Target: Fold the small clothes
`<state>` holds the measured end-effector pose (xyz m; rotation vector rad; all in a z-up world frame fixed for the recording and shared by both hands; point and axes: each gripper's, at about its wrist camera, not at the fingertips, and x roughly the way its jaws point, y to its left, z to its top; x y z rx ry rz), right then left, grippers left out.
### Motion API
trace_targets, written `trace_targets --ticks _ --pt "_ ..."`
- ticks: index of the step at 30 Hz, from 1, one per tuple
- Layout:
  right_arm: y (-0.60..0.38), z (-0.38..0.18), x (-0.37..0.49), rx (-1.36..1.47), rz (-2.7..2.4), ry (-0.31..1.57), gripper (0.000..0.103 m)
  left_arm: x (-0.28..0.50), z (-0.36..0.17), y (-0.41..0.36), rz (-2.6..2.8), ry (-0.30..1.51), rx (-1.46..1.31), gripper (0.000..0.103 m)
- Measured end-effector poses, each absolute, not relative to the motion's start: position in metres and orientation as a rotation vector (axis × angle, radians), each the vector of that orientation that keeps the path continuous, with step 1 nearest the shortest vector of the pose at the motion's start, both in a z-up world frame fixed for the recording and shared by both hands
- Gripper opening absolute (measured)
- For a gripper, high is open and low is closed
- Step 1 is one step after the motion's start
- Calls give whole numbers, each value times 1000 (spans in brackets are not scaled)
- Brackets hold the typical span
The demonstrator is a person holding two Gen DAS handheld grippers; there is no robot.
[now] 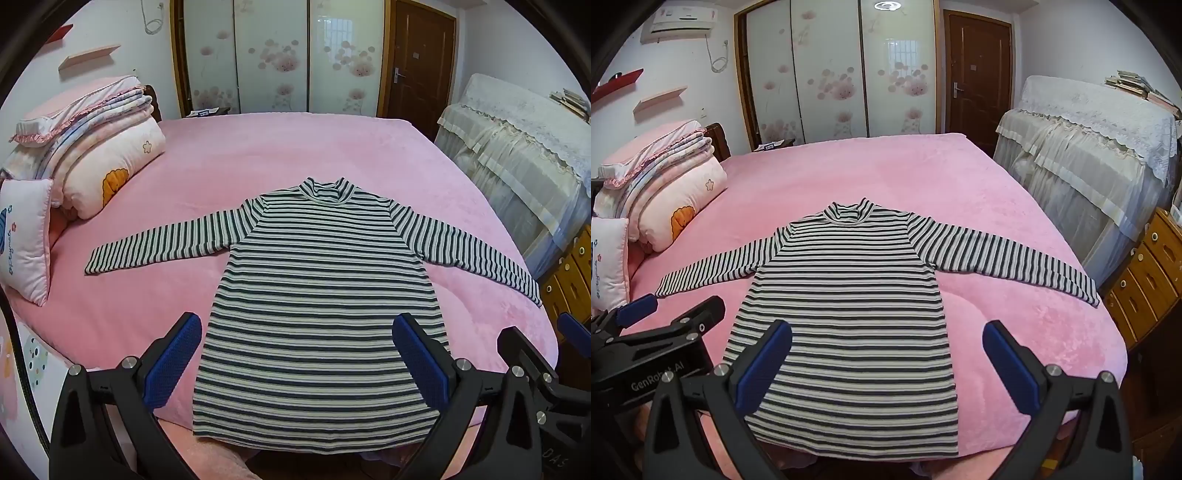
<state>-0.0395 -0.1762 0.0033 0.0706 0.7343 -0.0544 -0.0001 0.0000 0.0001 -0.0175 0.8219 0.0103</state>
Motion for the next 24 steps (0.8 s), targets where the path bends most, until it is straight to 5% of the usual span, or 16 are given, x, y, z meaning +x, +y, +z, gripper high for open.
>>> trace_targets --ticks 24 --pt "-178 5 -39 76 -51 736 103 6 -6 3 -5 886 -73 102"
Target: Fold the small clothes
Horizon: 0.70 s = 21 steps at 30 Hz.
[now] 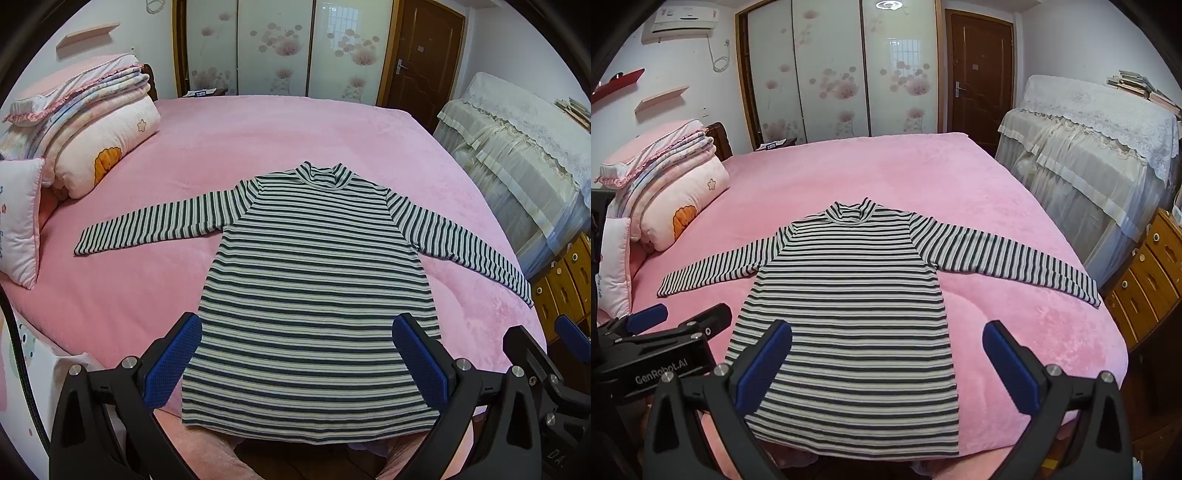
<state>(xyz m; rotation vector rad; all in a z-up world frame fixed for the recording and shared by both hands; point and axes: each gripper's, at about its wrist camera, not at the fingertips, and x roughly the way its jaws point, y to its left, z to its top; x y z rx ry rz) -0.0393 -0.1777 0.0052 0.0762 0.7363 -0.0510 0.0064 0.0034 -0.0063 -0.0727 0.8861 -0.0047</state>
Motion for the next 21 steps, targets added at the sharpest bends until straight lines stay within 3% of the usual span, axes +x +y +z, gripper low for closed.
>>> trace_targets --ticks 21 --pt "-181 4 -42 88 -56 734 103 -2 1 6 -21 824 -96 102"
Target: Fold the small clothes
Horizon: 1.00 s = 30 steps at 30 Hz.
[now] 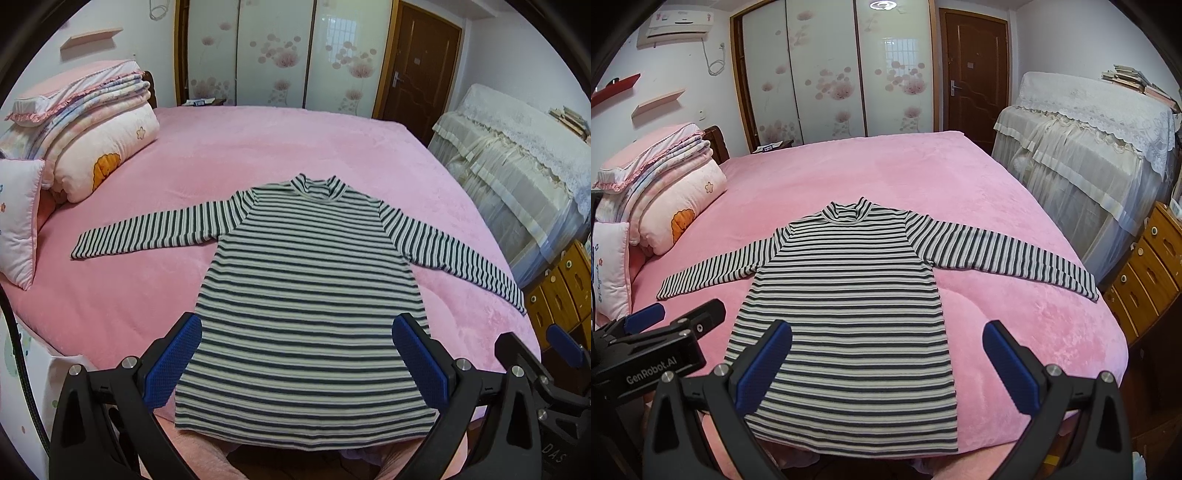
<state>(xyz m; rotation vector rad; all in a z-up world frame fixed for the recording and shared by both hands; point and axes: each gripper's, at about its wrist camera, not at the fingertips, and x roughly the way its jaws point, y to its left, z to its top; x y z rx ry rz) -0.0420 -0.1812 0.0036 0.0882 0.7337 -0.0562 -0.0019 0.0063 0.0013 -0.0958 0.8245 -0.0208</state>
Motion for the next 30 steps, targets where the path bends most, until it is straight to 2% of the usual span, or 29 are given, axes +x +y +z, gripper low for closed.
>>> trace_targets --ticks 30 --pt "-188 4 -50 110 -58 726 103 -9 2 -7 -13 819 -13 102"
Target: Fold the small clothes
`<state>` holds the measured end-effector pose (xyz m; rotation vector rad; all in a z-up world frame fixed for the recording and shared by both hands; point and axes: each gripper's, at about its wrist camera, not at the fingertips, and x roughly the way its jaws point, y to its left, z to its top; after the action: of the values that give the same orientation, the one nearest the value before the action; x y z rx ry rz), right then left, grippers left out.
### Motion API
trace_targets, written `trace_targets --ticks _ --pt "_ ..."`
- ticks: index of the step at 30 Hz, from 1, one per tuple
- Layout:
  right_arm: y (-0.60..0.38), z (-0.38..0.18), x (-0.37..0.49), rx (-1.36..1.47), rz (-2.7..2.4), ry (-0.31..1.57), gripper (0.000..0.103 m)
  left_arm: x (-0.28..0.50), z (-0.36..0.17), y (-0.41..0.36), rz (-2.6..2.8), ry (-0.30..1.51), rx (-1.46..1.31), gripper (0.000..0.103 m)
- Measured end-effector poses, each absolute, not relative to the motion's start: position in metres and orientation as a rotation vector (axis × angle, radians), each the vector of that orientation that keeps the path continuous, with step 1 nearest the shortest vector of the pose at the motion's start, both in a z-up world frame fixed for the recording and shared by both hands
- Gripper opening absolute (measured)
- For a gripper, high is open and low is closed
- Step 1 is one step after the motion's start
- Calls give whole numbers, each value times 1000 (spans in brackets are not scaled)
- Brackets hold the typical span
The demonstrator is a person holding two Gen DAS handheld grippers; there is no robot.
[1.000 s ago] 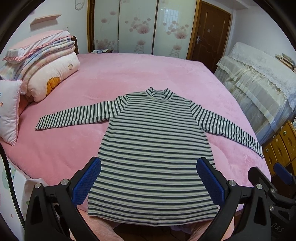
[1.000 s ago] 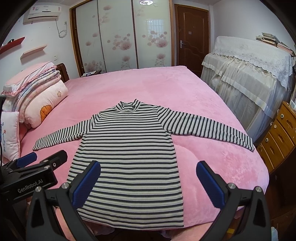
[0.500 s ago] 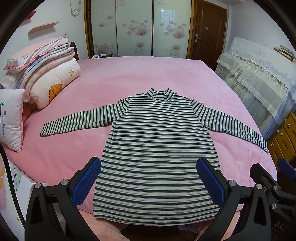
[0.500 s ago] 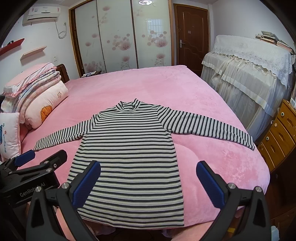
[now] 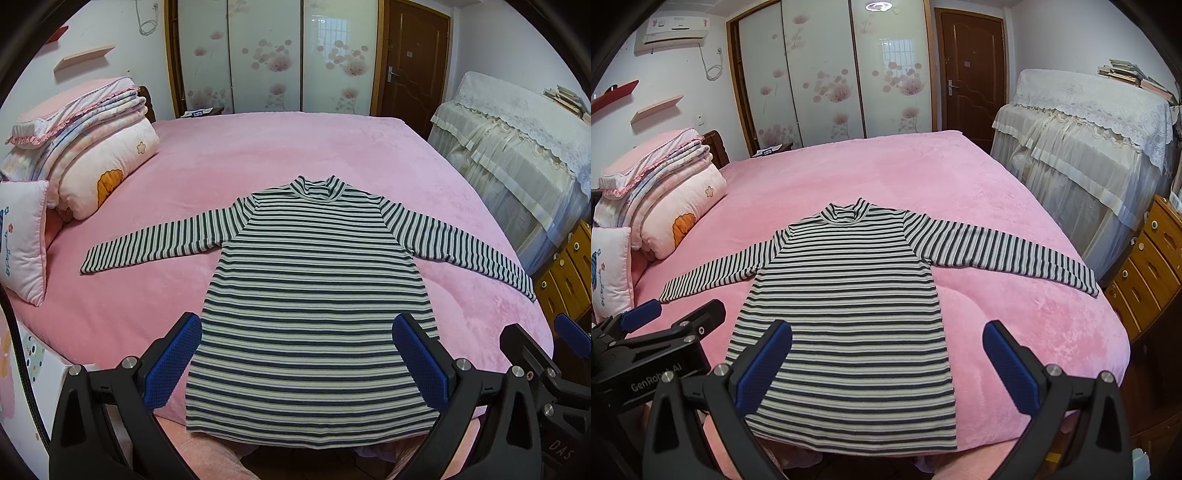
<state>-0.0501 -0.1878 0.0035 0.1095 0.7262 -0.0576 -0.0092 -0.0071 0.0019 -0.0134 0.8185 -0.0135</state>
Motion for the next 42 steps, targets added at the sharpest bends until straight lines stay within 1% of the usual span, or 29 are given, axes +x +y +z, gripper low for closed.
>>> trace_targets --ticks 15,24,31,42 --pt "-206 9 -56 120 -62 706 103 -12 6 -17 -40 808 -24 102" --pt "-222 19 -57 113 -36 680 103 -14 20 -34 -38 779 7 102" --pt "-243 32 -57 112 -26 645 103 -3 37 -62 -78 785 39 102" --pt "-297 70 -50 93 -80 544 103 15 78 -126 -141 668 124 102"
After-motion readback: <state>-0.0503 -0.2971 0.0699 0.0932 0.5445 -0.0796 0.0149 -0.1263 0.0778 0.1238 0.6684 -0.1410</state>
